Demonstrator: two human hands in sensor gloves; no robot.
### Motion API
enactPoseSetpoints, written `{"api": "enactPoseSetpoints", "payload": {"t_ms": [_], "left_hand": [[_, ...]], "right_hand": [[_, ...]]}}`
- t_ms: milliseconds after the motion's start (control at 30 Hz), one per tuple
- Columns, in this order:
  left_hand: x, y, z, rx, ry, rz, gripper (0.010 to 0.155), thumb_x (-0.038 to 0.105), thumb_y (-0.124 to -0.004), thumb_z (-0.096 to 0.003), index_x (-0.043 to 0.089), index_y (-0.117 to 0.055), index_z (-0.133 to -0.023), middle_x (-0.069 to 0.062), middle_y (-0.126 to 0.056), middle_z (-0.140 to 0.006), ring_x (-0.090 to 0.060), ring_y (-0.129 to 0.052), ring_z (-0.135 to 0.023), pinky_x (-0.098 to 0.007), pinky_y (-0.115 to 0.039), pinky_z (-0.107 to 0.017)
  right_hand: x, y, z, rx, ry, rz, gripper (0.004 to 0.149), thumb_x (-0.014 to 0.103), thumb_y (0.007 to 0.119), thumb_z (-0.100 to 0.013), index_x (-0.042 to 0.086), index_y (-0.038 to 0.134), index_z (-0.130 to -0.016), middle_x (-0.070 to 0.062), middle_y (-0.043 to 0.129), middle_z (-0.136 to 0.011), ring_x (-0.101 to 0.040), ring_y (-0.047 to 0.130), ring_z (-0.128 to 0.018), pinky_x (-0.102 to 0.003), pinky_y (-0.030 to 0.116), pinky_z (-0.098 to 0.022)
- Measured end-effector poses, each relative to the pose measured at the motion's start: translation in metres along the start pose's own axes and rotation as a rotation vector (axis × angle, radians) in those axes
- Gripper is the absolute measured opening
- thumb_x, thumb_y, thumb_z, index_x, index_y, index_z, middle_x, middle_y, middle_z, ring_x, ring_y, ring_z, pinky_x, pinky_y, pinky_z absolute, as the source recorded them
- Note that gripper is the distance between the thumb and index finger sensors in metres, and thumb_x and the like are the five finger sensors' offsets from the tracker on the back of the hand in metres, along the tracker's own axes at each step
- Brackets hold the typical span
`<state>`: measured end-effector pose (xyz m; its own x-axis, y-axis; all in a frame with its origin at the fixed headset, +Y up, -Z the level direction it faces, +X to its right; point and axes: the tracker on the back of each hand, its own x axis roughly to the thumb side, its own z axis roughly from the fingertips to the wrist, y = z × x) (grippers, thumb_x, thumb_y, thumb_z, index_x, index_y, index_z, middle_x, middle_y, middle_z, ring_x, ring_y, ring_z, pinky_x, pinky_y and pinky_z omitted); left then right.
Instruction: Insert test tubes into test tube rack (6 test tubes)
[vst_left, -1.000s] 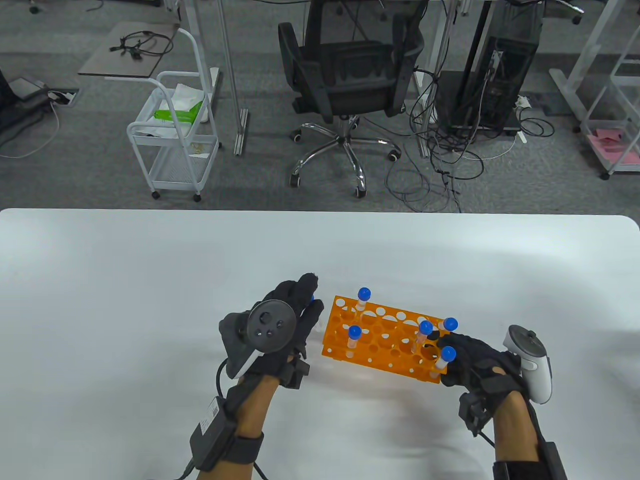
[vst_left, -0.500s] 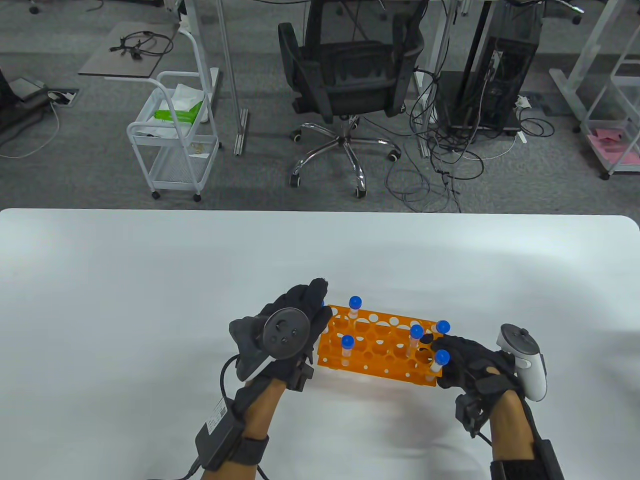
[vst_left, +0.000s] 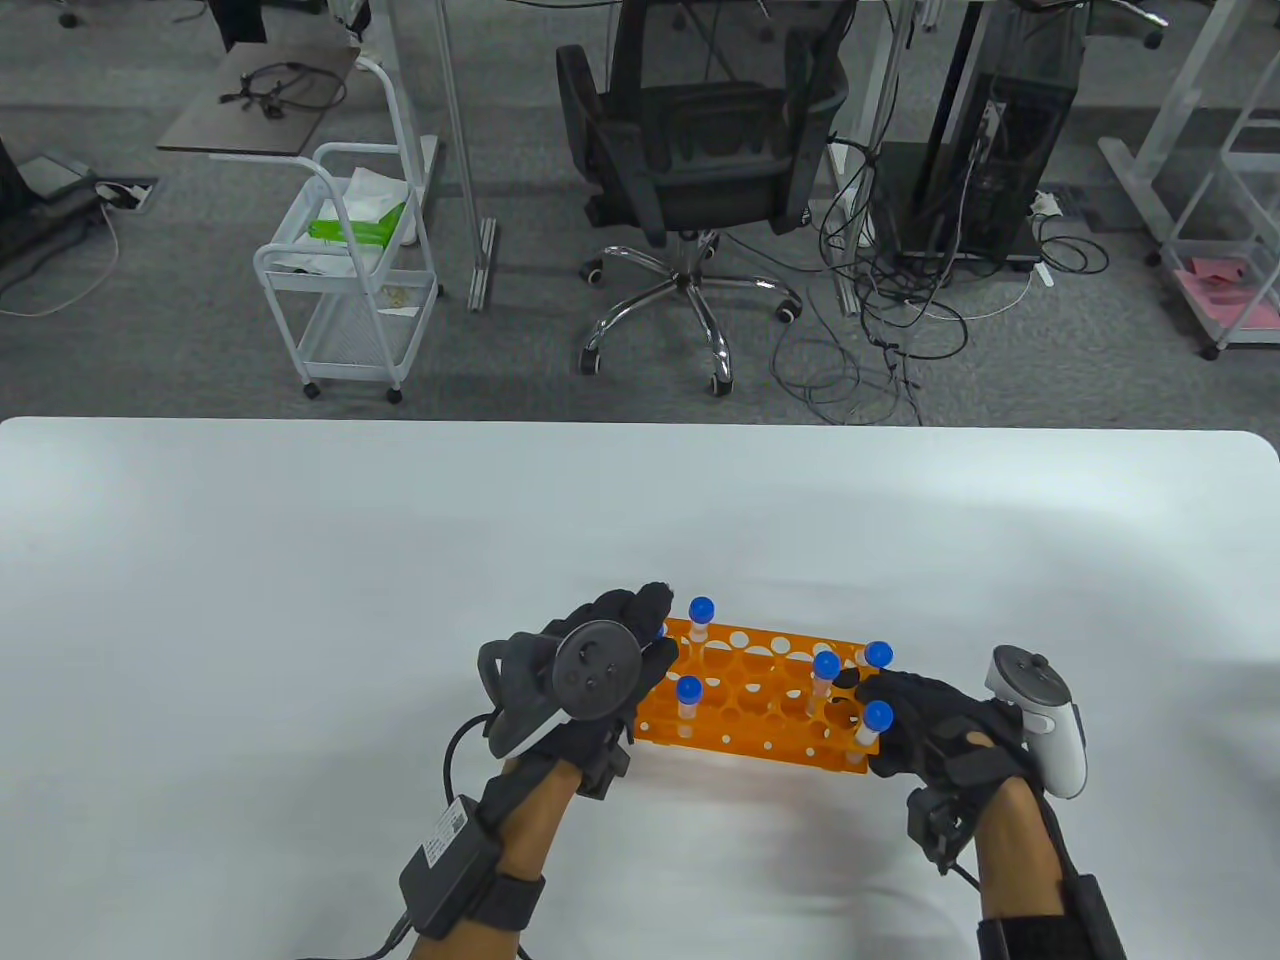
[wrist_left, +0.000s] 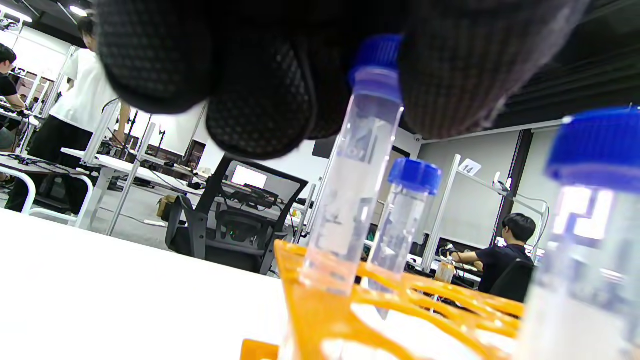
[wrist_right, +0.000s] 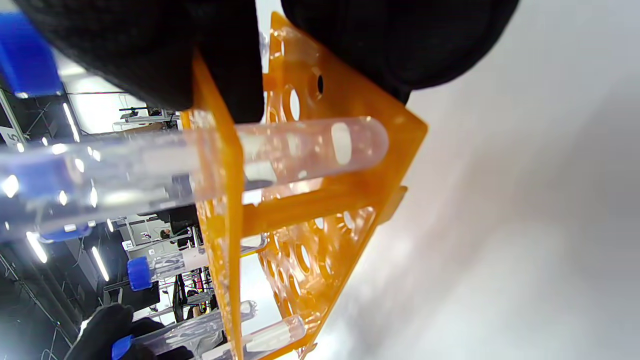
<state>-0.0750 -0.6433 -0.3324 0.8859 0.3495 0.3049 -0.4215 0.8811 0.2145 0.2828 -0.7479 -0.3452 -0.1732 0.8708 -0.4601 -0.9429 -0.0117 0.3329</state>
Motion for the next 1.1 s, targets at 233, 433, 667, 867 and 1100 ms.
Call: {"api": "enactPoseSetpoints", "payload": {"t_ms": [233,433,667,867,1100], "left_hand": [[-0.004,-0.008,0.0,-0.042,0.009,0.043,0.052,0.043,-0.088,-0.0397,0.028,-0.083,-0.09,-0.006,-0.093,-0.083,-0.019,-0.102,-0.054,-0.042,-0.087,-0.042],[-0.005,-0.009,0.0,-0.055,0.007,0.038,0.053,0.043,-0.088,-0.0393,0.028,-0.083,-0.09,-0.005,-0.093,-0.083,-0.019,-0.102,-0.054,-0.042,-0.087,-0.042],[-0.004,-0.009,0.0,-0.075,-0.003,0.052,0.054,0.044,-0.088,-0.0389,0.027,-0.083,-0.089,-0.006,-0.093,-0.083,-0.019,-0.102,-0.055,-0.043,-0.086,-0.042],[-0.008,-0.009,0.001,-0.085,0.01,0.055,0.053,0.045,-0.085,-0.0396,0.027,-0.084,-0.089,-0.006,-0.094,-0.083,-0.02,-0.102,-0.055,-0.044,-0.086,-0.042],[-0.015,-0.012,0.001,-0.11,0.048,0.077,0.058,0.05,-0.079,-0.041,0.027,-0.077,-0.094,-0.008,-0.09,-0.088,-0.022,-0.101,-0.057,-0.045,-0.085,-0.044]], "right_hand": [[0.001,0.0,-0.001,0.004,0.0,-0.002,0.046,0.054,0.081,-0.048,0.031,0.086,-0.087,-0.015,0.073,-0.104,-0.035,0.091,-0.076,-0.048,0.083,-0.049],[0.001,0.001,-0.002,0.01,0.003,-0.001,0.046,0.054,0.081,-0.048,0.031,0.086,-0.087,-0.015,0.073,-0.104,-0.035,0.091,-0.076,-0.048,0.083,-0.049],[0.001,0.001,-0.002,0.008,0.01,-0.005,0.046,0.054,0.082,-0.048,0.032,0.086,-0.087,-0.015,0.073,-0.104,-0.035,0.091,-0.076,-0.048,0.083,-0.049],[0.002,0.001,-0.003,0.01,0.015,-0.002,0.046,0.054,0.082,-0.048,0.032,0.085,-0.088,-0.015,0.073,-0.104,-0.035,0.091,-0.076,-0.048,0.083,-0.049],[0.002,0.002,-0.004,0.012,0.019,0.0,0.046,0.054,0.081,-0.048,0.032,0.085,-0.088,-0.015,0.073,-0.104,-0.035,0.091,-0.077,-0.048,0.083,-0.049]]}}
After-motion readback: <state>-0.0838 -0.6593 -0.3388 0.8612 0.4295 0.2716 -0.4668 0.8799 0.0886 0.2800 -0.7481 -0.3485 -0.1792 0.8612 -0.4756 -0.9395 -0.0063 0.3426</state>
